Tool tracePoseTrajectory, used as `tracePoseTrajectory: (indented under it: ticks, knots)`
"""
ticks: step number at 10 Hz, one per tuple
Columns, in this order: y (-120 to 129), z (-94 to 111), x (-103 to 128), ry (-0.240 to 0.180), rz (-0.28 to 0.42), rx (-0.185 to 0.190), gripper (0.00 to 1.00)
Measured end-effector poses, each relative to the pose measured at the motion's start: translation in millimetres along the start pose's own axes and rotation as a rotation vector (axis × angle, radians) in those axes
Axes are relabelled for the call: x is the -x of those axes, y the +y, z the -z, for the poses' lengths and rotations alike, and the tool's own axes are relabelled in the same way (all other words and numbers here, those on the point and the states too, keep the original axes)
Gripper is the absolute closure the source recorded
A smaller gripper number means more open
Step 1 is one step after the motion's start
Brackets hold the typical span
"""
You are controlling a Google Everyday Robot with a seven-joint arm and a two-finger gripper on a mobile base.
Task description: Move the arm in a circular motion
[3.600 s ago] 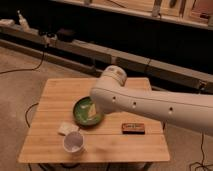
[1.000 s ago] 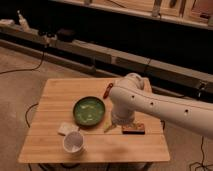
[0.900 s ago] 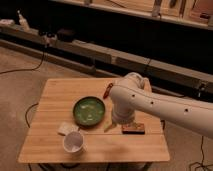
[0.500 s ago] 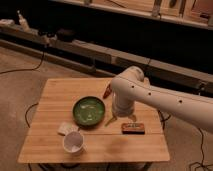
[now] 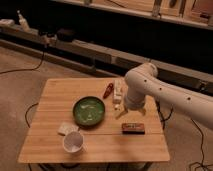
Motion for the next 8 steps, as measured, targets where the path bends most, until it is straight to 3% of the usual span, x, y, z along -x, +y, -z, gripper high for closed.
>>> tracePoseTrajectory:
  ticks: [4,6,8]
  knots:
    - [49.6,-3.7,6.3,-0.001,-0.105,-0.015,0.2]
    - [79.0,-8.8,25.5,-0.017,-0.185,-0.019,0.2]
    - [89.7,-11.6,45.9,-0.04,-0.243,-0.007,0.2]
